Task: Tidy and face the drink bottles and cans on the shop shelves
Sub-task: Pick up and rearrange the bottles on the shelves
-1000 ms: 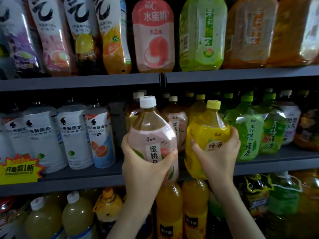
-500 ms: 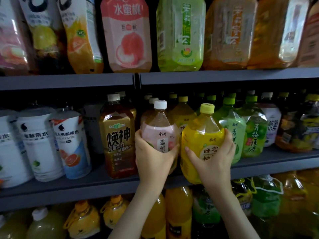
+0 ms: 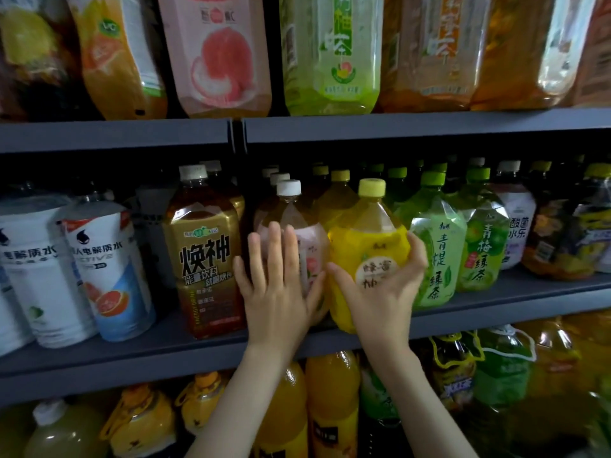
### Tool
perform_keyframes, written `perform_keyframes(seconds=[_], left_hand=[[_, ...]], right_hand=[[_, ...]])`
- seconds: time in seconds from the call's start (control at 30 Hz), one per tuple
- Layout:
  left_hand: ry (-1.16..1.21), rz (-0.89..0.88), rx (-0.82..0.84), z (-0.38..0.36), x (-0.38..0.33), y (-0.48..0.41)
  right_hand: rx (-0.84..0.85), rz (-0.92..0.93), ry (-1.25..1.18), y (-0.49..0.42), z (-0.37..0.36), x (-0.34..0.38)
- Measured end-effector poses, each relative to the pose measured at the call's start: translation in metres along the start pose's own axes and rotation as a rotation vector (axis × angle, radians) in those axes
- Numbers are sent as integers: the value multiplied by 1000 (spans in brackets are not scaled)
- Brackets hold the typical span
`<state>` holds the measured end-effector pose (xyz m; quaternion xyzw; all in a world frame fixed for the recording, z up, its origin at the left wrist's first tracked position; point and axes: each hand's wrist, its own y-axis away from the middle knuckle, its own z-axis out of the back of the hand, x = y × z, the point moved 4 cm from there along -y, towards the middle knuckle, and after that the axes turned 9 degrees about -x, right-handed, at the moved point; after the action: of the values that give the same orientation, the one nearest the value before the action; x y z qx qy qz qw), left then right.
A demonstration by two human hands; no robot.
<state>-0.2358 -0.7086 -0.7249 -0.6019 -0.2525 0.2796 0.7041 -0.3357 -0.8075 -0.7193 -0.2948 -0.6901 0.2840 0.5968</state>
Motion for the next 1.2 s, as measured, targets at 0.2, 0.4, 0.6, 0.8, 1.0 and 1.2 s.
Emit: perform_keyframes(seconds=[0.2,0.4,0.6,0.8,1.0,1.2], left_hand=[[-88,-36,-35,-6,0,3],[-52,9,-22,-7,-7,2],[227,-42,-30,16,-16,1],[456,-10,244,39,-39,-25],[681,144,550,57,-72,-59],[774,431,1083,64,-137,-92]], right_hand=[[92,223,307,7,-30,-17],[39,328,400,9,-36,-21],[-97,175,120,11,-18,-12],[-71,7,175,-6,0,11],[112,-299,151,-29,35,23],[204,-760,257,-63,93,31]])
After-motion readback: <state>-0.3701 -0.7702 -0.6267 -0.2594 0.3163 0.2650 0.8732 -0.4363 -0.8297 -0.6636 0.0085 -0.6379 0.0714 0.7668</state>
